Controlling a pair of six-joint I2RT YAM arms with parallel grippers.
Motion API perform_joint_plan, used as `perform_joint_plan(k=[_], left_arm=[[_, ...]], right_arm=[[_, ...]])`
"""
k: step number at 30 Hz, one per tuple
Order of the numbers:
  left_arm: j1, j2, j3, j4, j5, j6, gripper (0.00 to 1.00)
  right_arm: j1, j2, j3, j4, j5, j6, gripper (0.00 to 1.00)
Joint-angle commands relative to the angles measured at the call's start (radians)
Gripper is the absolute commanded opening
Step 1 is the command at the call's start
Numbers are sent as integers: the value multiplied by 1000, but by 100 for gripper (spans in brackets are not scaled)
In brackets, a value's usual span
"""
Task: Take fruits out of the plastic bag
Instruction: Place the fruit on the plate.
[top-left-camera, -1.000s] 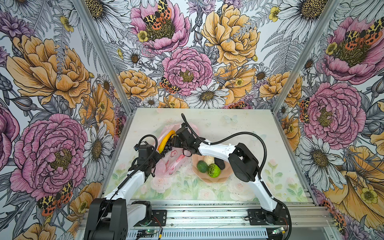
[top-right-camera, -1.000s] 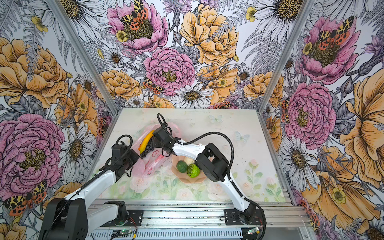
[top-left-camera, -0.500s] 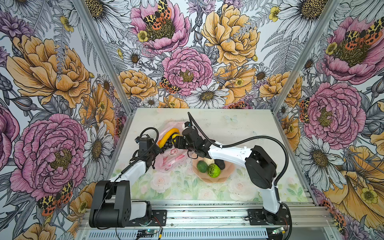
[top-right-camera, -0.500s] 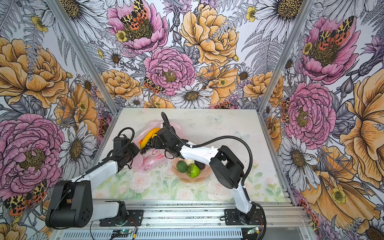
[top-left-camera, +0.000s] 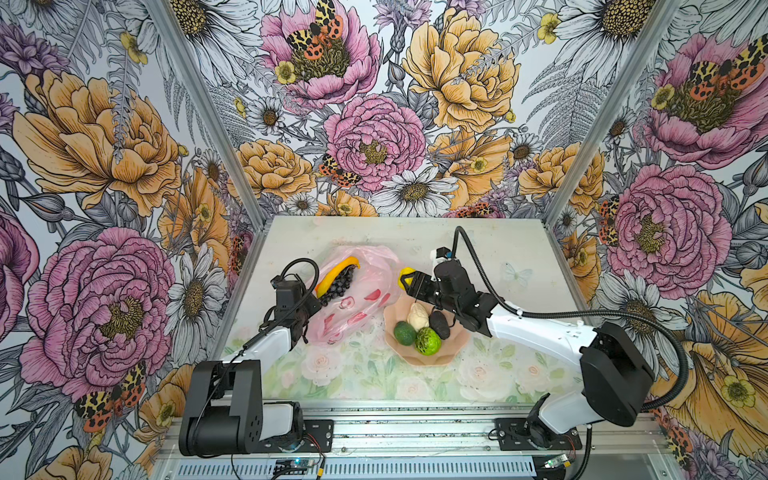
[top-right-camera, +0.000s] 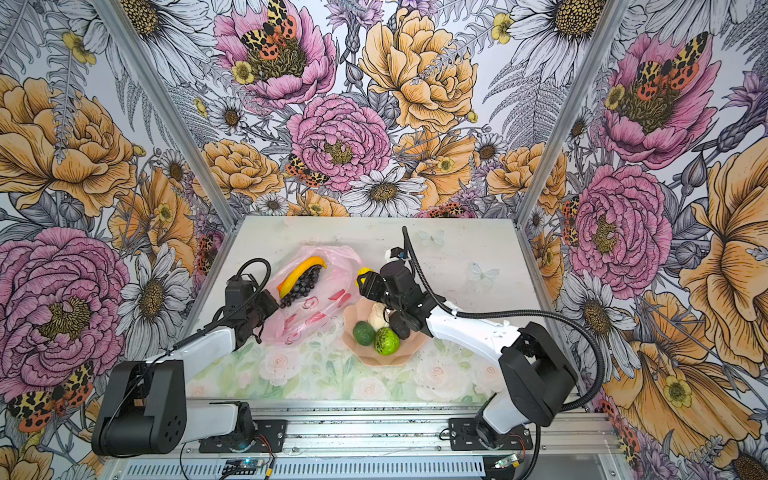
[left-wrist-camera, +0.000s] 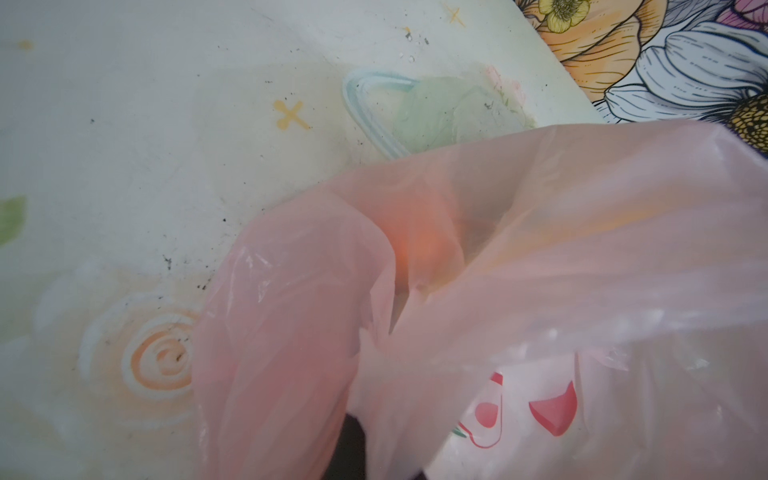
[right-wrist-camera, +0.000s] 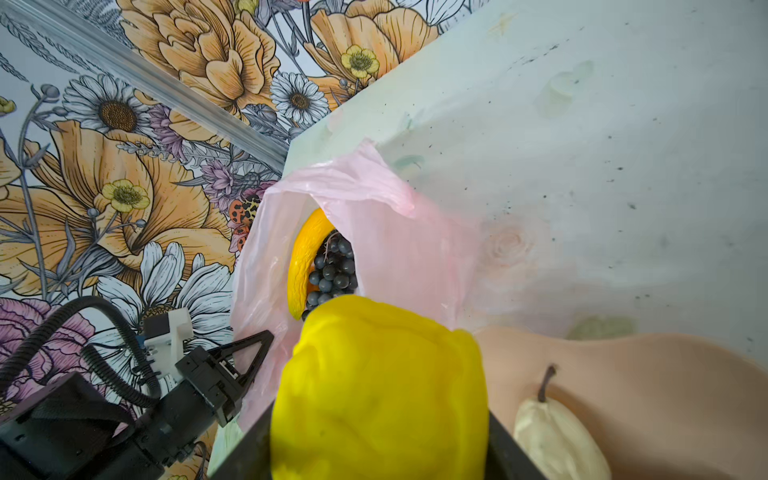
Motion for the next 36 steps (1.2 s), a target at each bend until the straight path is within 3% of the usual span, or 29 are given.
perform_joint_plan(k=[1,17,36], left_arm=[[9,-20,-25,66,40,38,0],[13,-7,-32,81,50,36,0],[12,11,-23,82,53,35,0]], right_arm=[[-10,-113,-73,-49,1,19,62],[-27,-435,-377,-155,-43,151,61],[1,-452,-421,-253,-21,211,60]])
